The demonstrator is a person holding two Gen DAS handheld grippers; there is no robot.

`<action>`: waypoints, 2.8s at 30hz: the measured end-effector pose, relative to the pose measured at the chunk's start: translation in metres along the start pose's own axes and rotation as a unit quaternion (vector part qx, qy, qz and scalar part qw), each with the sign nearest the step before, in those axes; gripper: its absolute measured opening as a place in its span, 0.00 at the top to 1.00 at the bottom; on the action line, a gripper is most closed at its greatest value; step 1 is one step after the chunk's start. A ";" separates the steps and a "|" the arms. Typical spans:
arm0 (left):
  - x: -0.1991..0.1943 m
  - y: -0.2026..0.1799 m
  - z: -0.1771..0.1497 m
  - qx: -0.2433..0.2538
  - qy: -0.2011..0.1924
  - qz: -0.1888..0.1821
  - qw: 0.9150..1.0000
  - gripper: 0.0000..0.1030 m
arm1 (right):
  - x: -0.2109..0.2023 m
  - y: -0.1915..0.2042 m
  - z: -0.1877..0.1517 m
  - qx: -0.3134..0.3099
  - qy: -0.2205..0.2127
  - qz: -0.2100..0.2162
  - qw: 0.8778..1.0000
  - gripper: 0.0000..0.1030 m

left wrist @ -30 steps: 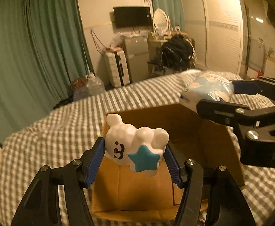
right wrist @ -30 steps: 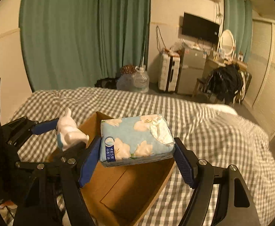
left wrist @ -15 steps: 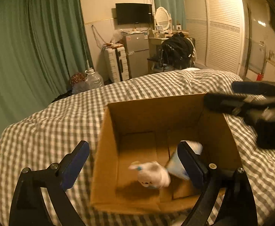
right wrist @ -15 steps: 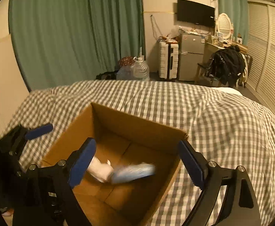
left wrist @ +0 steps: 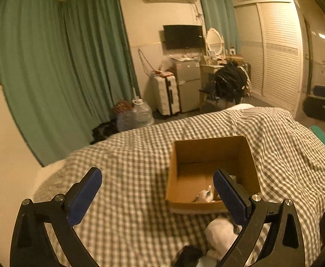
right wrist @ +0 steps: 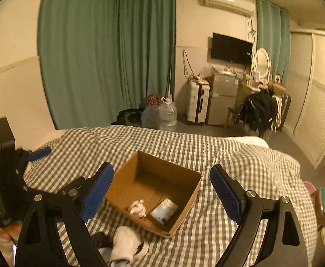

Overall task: Organize objects
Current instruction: 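Grasp the white hair dryer with the left gripper while the right grasps the white sock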

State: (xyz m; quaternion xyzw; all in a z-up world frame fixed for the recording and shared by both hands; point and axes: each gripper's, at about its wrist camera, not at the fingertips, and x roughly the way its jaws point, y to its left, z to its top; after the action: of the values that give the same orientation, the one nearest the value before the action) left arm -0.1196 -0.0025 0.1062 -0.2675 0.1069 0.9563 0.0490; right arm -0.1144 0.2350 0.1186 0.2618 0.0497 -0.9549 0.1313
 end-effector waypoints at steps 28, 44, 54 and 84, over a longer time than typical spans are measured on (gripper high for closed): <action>0.063 -0.043 -0.222 -0.065 0.196 0.017 0.978 0.00 | 0.061 0.047 -0.205 -0.019 0.131 0.025 0.991 0.14; 0.082 -0.067 -0.238 -0.044 0.230 -0.027 0.972 0.31 | 0.066 0.034 -0.216 0.029 0.133 0.038 0.990 0.14; 0.049 -0.054 -0.224 -0.070 0.199 -0.046 0.976 0.33 | 0.065 0.035 -0.216 0.024 0.134 0.034 0.990 0.14; 0.033 -0.006 -0.201 -0.101 0.154 -0.009 0.983 0.33 | 0.126 0.080 -0.208 -0.062 0.212 0.054 0.974 0.68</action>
State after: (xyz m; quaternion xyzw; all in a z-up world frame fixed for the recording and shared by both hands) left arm -0.0461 -0.0418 -0.0796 -0.4162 0.0135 0.9091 0.0128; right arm -0.0950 0.1637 -0.1267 0.4515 0.1211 -0.8643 0.1854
